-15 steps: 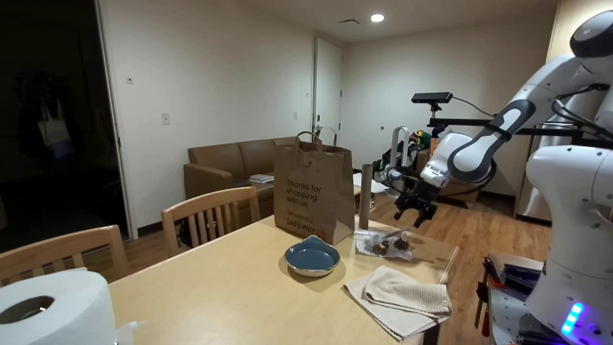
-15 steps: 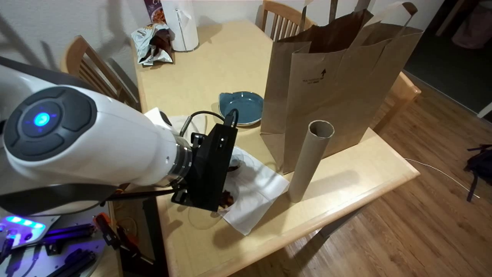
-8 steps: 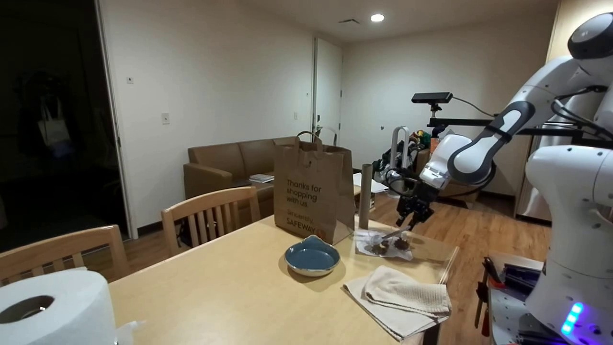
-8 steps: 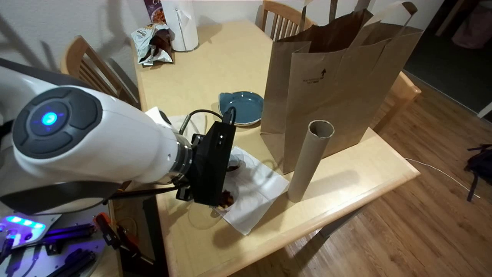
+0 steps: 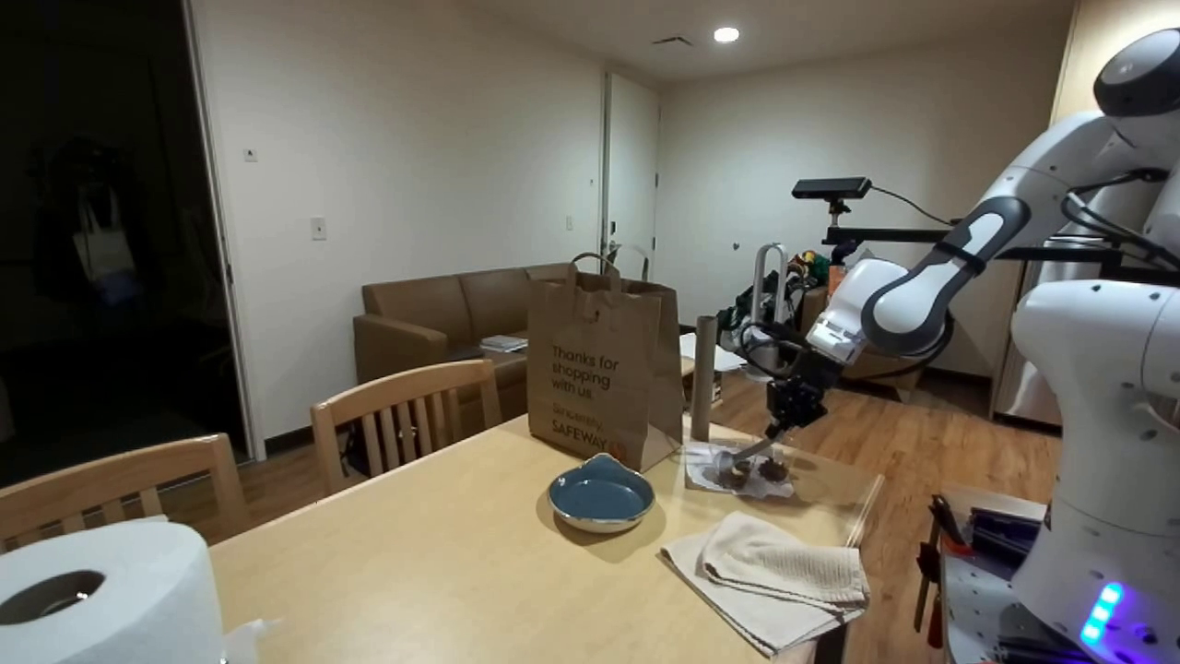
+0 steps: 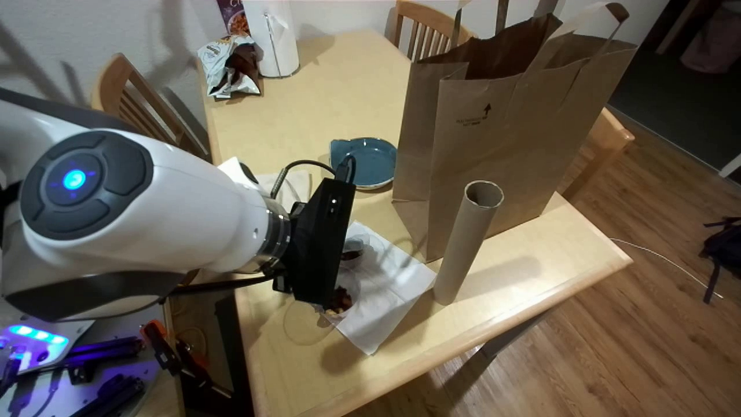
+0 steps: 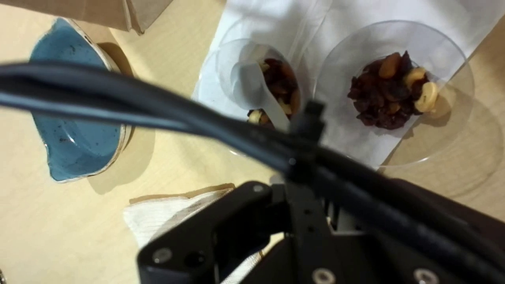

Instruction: Put the spoon on the blue plate

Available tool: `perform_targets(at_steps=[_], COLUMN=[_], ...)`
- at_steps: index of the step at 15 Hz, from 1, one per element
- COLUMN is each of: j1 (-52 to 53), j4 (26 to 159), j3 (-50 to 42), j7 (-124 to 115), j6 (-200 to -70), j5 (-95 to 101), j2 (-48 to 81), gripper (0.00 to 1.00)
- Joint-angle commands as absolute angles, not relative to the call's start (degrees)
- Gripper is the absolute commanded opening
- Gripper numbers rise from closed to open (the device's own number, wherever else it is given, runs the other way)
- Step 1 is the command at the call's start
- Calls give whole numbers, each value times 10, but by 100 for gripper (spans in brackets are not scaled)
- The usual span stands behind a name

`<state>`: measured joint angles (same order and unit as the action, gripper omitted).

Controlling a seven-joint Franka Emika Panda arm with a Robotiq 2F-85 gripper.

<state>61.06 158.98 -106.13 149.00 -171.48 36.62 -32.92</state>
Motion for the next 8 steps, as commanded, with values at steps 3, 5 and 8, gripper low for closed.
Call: perform_targets(at_steps=[3, 5, 8], j1=[602, 586, 571], j4=[1588, 1597, 1597], j3=[-1035, -998, -933], j7=[1490, 1490, 1490], j6=[-1727, -1734, -1733], j5=[382, 387, 391], j2=[-332, -327, -319], gripper=[4, 4, 4])
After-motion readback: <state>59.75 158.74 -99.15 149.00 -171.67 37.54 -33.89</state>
